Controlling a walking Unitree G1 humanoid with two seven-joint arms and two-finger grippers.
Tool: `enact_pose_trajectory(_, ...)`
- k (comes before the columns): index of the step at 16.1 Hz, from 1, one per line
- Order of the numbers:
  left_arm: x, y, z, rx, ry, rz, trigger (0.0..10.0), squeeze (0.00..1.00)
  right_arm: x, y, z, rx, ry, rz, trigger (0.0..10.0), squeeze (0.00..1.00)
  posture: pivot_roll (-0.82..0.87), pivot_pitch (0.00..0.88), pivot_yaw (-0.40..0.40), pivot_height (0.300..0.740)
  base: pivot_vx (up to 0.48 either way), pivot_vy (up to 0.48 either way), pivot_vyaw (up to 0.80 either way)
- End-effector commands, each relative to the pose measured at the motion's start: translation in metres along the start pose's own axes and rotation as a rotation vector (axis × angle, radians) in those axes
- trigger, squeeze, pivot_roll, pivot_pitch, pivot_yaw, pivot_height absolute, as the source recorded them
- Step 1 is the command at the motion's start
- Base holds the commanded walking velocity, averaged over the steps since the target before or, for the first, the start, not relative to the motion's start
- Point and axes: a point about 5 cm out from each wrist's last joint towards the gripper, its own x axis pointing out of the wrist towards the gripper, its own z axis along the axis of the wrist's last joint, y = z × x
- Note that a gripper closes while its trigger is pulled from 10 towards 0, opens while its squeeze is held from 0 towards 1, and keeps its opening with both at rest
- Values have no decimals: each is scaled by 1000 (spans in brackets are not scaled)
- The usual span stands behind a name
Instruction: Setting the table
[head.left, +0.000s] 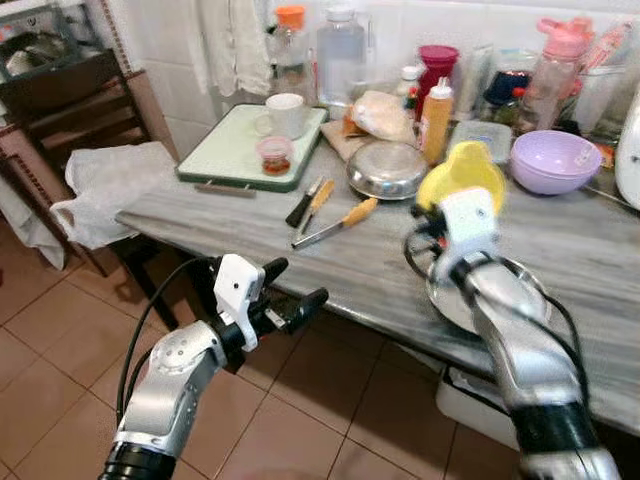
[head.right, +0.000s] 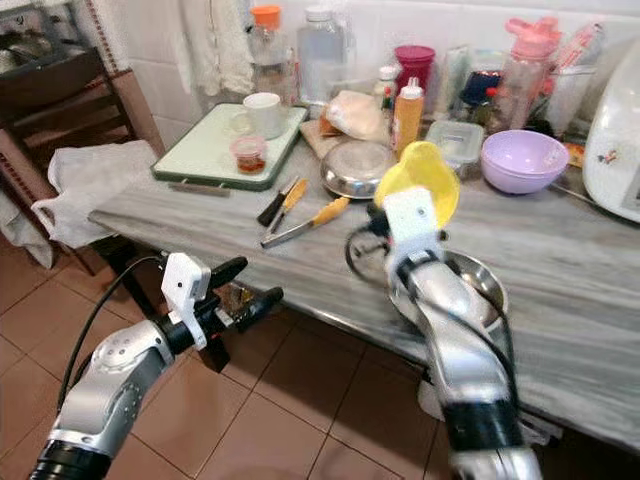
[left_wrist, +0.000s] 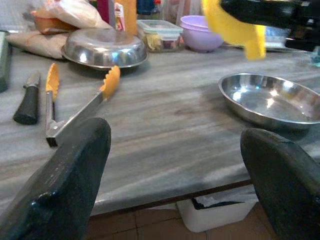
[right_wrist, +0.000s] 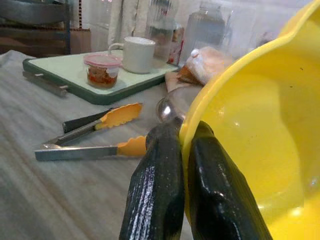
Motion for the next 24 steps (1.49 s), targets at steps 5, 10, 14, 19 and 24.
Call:
enact_pose_trajectory(5,1,-7,5,-5,10,-59,10000,0,30,28,12,146,44,49,10000,0,-74,0,70,740,0,0,0)
enact_pose_trajectory(10,-3,-14,2,-38,33,-88,10000,0,36,23,0,200,227,-72,10000,0,-60,0,60,740,0,0,0)
enact_pose_trajectory(14,-2,-14,3,-33,32,-80,10000,0,28,18,-4,214,239,-126,10000,0,-68,0,66,740,0,0,0)
enact_pose_trajectory(19,4,-15,5,-34,39,-99,10000,0,22,22,-14,297,299,-141,10000,0,-84,0,77,740,0,0,0)
enact_pose_trajectory(24,6,-16,4,-42,44,-99,10000,0,26,25,-8,353,280,-138,10000,0,-91,0,77,740,0,0,0)
